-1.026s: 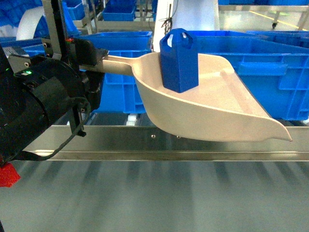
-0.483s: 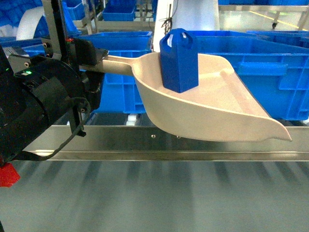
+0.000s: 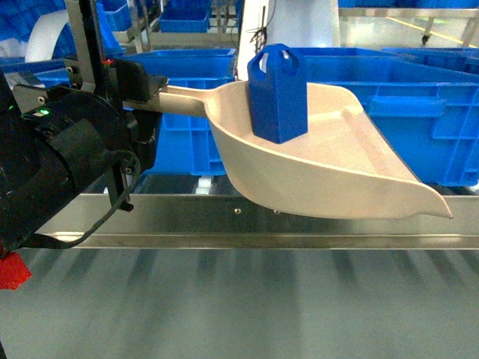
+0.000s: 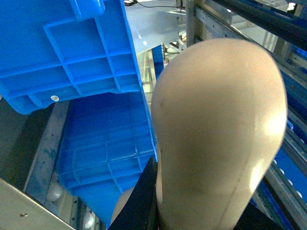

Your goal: Place part in tray to right shelf

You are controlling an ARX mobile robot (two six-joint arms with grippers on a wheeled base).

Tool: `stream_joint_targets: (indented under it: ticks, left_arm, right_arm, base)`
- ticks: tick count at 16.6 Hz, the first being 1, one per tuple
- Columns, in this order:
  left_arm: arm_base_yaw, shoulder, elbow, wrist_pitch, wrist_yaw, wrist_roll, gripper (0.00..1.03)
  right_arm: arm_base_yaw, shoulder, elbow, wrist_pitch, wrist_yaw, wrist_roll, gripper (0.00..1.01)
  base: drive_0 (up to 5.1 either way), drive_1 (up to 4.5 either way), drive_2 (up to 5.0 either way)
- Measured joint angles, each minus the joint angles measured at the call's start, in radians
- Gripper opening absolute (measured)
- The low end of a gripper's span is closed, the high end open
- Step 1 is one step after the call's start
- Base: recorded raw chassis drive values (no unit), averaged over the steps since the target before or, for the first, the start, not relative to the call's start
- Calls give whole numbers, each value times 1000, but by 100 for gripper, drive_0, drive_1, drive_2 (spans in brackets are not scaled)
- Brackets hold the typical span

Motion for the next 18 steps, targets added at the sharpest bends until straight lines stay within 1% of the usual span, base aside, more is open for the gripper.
stream_joint_targets:
  ticks: [18]
  left_arm:
    - [0, 0, 0, 0, 0, 0, 17]
  right_arm:
    - [0, 0, 0, 0, 0, 0, 98]
  base:
    - [0, 0, 0]
